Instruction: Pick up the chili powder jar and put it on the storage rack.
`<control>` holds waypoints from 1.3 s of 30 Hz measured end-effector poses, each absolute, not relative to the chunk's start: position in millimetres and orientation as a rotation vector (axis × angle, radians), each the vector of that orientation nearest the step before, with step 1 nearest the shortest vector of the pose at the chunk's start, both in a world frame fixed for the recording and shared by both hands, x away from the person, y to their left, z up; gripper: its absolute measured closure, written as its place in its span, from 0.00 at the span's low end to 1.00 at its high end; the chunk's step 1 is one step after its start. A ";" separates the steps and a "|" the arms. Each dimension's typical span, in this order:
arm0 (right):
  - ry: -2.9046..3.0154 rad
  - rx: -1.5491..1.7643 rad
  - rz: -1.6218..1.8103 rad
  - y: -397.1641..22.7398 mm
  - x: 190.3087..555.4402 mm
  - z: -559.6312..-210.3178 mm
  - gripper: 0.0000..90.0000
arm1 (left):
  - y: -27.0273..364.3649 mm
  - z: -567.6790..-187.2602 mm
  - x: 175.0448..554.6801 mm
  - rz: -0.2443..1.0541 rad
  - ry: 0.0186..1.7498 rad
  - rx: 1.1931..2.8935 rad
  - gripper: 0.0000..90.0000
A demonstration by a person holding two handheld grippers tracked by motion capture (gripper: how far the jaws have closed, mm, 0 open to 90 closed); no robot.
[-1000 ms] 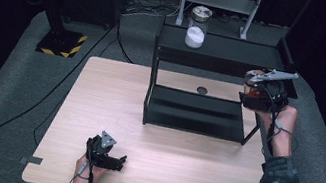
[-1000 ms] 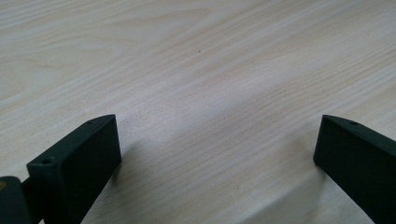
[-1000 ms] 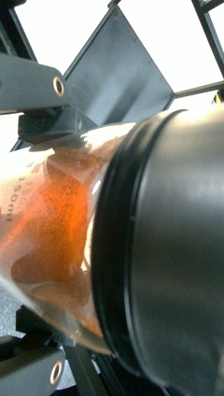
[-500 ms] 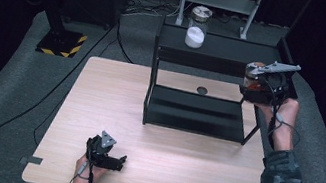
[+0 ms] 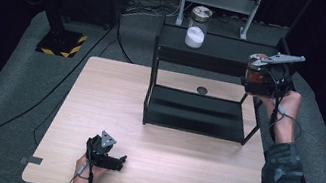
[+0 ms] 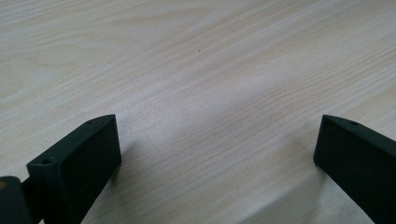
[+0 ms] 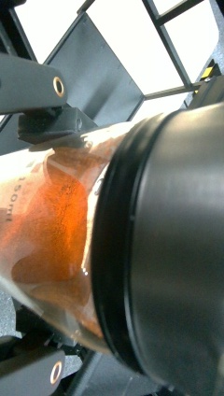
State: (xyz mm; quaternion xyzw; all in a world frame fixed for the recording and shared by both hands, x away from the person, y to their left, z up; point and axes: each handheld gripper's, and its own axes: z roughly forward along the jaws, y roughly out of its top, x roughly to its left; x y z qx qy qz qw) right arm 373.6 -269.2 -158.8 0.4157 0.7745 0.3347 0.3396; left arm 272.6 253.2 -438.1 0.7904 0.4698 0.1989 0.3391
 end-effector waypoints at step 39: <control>1.873 1.114 1.026 -275.7 384.7 -132.5 0.35 | 253.2 -438.1 272.6 0.518 1.224 2.058 0.00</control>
